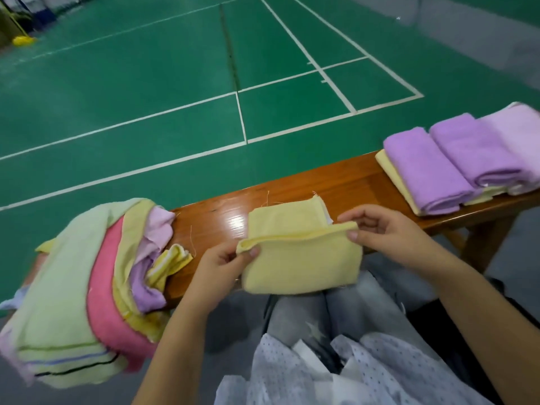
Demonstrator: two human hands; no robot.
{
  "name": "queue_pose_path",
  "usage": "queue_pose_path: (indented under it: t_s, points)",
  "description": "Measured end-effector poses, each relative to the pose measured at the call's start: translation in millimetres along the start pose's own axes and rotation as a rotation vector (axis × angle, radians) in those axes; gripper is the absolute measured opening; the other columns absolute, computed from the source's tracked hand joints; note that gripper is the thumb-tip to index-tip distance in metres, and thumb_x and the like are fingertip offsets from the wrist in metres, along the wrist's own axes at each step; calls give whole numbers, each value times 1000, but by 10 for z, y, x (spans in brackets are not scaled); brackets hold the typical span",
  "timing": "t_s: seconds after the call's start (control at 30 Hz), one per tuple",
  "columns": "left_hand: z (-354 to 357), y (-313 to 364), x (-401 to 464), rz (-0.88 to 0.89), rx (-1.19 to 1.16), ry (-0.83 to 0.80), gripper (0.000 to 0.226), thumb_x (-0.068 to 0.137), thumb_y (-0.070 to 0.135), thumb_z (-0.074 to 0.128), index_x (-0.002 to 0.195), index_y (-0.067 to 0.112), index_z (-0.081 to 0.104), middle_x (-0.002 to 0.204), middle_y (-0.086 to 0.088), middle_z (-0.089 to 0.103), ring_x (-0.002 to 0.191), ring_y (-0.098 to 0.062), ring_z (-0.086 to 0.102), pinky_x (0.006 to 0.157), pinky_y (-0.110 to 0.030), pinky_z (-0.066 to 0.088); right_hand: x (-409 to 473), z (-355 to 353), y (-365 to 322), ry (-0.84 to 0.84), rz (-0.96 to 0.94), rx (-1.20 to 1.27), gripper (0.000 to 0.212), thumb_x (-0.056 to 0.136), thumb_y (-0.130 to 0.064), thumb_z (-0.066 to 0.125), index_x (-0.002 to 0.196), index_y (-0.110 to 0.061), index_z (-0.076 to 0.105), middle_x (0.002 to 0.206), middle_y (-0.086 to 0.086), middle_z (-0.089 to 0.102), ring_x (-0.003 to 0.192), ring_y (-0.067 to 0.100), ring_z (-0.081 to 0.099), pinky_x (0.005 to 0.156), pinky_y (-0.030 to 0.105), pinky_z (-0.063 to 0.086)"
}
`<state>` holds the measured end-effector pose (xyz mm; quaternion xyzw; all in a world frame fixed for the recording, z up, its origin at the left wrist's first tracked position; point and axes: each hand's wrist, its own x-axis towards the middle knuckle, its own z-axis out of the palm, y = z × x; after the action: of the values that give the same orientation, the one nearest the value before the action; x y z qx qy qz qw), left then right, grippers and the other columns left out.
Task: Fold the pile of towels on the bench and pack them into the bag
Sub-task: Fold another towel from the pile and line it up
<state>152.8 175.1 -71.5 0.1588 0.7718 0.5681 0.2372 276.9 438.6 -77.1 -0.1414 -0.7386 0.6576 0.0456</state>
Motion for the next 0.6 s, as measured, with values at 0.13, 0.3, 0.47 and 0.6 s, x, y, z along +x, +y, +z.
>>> queue_pose_path:
  t_s: [0.13, 0.3, 0.47, 0.6]
  points:
    - [114, 85, 469, -32, 108, 119, 14, 93, 31, 59, 91, 21, 68, 78, 8, 68, 69, -5, 61, 59, -21, 46, 572, 58, -43, 128, 4, -143, 21, 89, -12, 64, 107, -21, 62, 106, -3, 65, 98, 9, 62, 78, 20, 52]
    - [201, 49, 1080, -134, 170, 236, 27, 97, 32, 54, 119, 15, 58, 113, -2, 64, 103, -21, 61, 86, -36, 54, 1209, 213, 117, 232, 62, -361, 35, 92, -19, 60, 126, -15, 53, 121, 2, 58, 116, 20, 54, 89, 28, 47]
    - [119, -104, 1065, 70, 733, 263, 67, 93, 40, 58, 149, 18, 28, 156, -3, 26, 142, -19, 26, 114, -36, 26, 1165, 310, 249, 183, -28, -734, 60, 90, -38, 61, 143, -21, 37, 153, 0, 29, 139, 22, 30, 111, 38, 30]
    - [185, -453, 649, 423, 1113, -246, 90, 82, 67, 49, 152, 31, 6, 160, 10, -9, 147, -12, -7, 120, -41, 2, 713, 365, 483, -227, -247, -986, 67, 87, -56, 57, 144, -30, 36, 158, -10, 15, 145, 11, 14, 118, 38, 18]
